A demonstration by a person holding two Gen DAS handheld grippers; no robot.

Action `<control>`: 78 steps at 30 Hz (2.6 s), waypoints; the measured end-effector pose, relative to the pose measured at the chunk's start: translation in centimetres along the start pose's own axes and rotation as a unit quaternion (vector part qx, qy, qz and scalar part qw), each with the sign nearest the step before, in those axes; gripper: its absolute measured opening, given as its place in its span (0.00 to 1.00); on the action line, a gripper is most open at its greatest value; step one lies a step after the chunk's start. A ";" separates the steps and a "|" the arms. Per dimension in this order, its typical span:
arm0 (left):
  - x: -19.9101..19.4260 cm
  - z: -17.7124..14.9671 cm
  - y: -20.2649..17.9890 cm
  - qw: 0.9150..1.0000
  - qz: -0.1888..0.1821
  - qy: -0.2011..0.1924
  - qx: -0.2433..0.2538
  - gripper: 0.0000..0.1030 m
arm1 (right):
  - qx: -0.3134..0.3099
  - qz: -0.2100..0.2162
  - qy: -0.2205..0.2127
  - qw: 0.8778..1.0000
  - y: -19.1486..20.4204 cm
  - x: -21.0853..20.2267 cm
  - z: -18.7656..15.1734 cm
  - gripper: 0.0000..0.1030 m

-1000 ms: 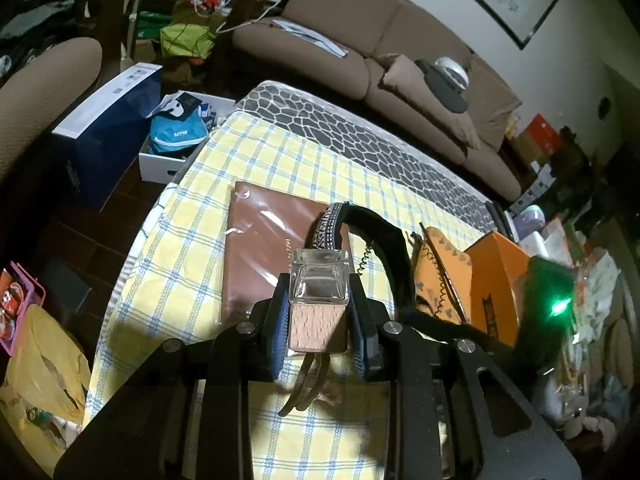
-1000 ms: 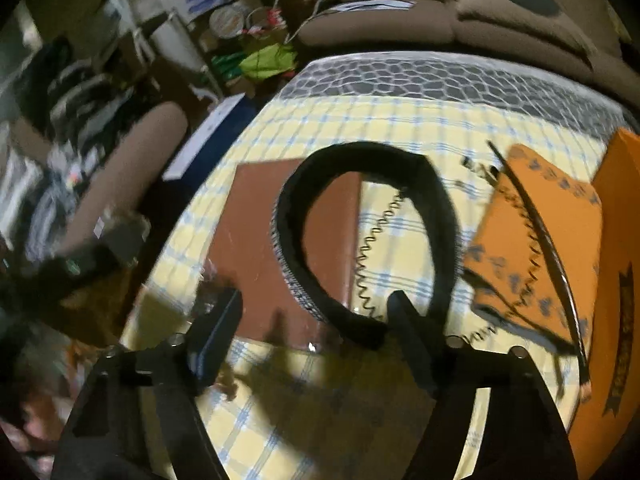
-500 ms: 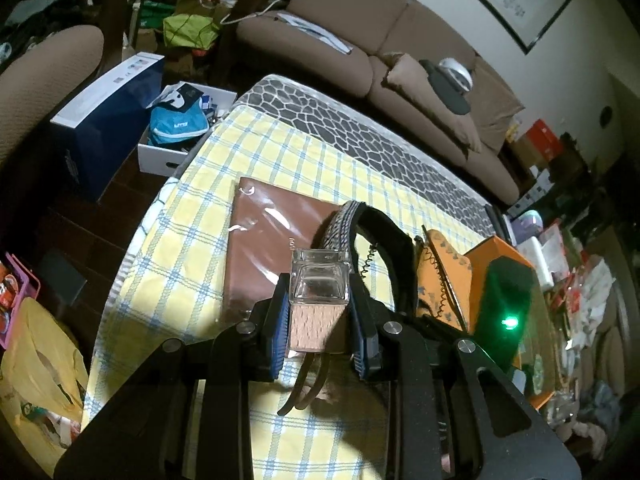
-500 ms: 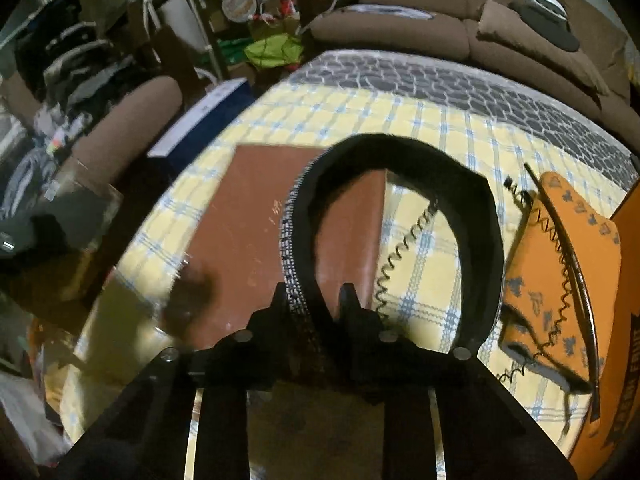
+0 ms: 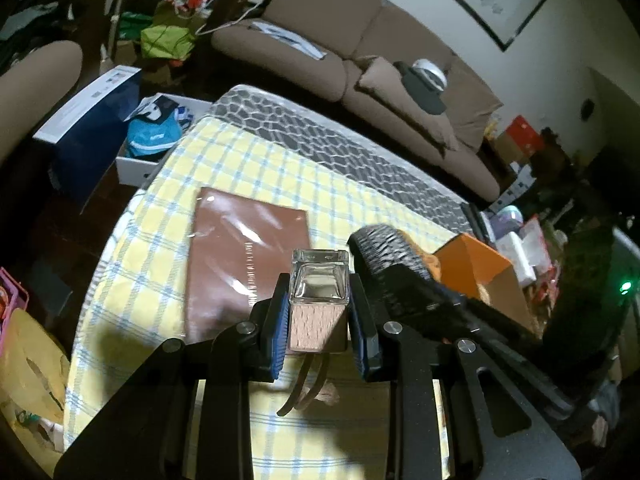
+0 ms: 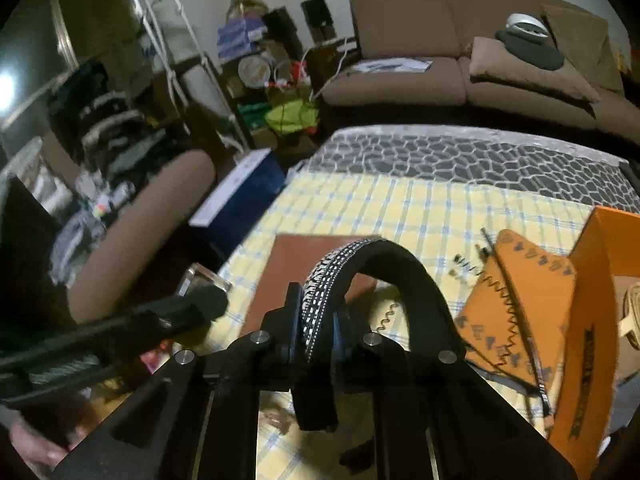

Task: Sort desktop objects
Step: 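Lift the perfume bottle with the left gripper while the right gripper grasps the black headband, then carry both into the orange box, open left gripper on bottle while right releases headband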

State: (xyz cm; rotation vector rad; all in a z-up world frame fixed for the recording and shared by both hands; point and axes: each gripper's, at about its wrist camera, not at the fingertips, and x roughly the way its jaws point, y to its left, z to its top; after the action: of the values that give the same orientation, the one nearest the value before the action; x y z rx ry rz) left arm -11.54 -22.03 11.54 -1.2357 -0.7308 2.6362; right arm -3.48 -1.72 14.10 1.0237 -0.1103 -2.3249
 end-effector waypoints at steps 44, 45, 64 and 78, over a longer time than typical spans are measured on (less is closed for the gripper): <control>16.1 -4.7 -31.1 0.971 -0.040 0.100 0.214 0.24 | 0.200 -0.151 -0.067 0.966 -27.9 -17.5 -2.6 0.12; 16.6 -4.8 -31.3 0.970 -0.034 0.103 0.217 0.24 | 0.207 -0.147 -0.066 0.965 -28.2 -17.3 -2.7 0.12; 20.7 -8.6 -30.8 0.949 0.045 0.159 0.270 0.24 | 0.223 -0.179 0.026 0.958 -28.6 -13.0 -4.1 0.52; 16.9 -6.3 -29.9 0.961 0.031 0.123 0.245 0.48 | 0.255 -0.171 -0.045 0.951 -28.6 -18.6 -2.8 0.69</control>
State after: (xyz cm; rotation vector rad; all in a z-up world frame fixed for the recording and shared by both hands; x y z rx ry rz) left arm -20.11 11.82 10.95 -1.3985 0.0072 2.4237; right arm -5.49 32.43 15.68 1.2598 -0.6448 -2.7347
